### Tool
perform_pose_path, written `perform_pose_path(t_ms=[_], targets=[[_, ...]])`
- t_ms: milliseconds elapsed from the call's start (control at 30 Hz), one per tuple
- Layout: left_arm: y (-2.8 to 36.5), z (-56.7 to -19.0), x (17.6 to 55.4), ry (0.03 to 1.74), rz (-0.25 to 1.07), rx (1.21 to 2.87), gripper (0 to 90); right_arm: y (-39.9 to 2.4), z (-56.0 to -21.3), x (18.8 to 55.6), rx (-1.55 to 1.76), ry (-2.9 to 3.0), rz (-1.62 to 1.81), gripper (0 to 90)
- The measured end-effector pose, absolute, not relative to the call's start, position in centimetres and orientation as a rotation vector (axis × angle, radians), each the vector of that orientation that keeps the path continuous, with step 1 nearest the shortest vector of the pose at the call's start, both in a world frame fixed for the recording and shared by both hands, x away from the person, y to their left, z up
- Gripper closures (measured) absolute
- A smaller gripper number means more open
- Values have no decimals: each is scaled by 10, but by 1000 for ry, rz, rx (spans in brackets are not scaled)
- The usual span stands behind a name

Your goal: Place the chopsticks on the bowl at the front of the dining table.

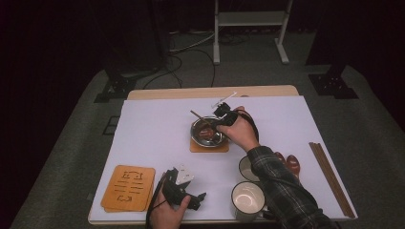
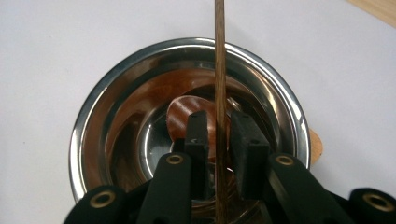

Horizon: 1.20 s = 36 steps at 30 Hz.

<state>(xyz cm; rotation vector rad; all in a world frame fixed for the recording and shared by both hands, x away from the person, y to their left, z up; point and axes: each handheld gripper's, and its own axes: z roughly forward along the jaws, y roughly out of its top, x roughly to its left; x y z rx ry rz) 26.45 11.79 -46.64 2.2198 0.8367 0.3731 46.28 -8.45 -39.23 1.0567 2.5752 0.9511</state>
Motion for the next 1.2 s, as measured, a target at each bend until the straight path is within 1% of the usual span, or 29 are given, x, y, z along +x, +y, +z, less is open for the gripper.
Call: perform_pose_path(t_ms=[33,167,533,933,1200], targets=[[118,-466,265,837,373,2220,0,-85,-392,463,1060,2573,954,750],[118,-466,265,837,373,2218,0,-85,-391,463,1075,2568,951,674],[118,-466,265,836,373,2218,0,-85,-382,459,1052,2556,935,583],[118,-466,265,837,373,2217,0,-88,-366,453,1033,2544,960,537],[118,-466,265,837,373,2217,0,-92,-356,447,1011,2543,973,531]])
